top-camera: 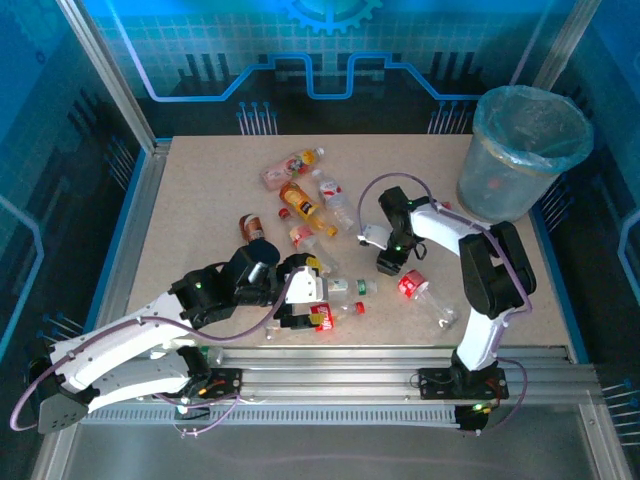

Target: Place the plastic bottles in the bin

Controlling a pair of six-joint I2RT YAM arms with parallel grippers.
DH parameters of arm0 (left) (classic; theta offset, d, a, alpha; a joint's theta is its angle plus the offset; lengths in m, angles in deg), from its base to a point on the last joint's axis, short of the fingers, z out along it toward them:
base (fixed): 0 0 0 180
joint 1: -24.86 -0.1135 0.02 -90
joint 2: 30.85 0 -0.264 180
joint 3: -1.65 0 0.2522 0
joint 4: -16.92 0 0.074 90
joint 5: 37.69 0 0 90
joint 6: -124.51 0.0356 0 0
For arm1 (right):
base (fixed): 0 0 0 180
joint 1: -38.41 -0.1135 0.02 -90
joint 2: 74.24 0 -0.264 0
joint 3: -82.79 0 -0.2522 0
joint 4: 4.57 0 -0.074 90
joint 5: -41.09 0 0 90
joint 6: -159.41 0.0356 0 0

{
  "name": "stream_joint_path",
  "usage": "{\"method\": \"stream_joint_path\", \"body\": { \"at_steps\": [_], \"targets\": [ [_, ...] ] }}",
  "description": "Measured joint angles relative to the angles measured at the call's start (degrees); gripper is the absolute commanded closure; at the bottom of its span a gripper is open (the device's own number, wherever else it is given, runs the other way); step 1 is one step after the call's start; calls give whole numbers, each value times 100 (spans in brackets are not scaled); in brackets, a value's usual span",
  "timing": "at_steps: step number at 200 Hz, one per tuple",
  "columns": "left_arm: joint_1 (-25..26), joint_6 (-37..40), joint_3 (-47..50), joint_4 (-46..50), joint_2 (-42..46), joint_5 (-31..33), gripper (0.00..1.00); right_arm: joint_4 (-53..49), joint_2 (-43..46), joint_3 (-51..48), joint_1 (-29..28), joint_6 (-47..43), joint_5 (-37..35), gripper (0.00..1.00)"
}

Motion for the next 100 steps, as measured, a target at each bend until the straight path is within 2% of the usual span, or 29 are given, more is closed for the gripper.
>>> {"method": "stream_joint_path", "body": {
  "at_steps": [12,18,53,100],
  "targets": [
    [0,0,0,0,-11,7,6,0,-59,0,0,17,33,51],
    [0,0,0,2,-26,20,6,-2,-83,0,2,31,59,56],
    [0,42,0,66,-109,109,6,-79,-103,42,114,105,260,70],
    [0,107,-2,66,-96,310,6,-190,90,129,293,195,487,72]
  ]
}}
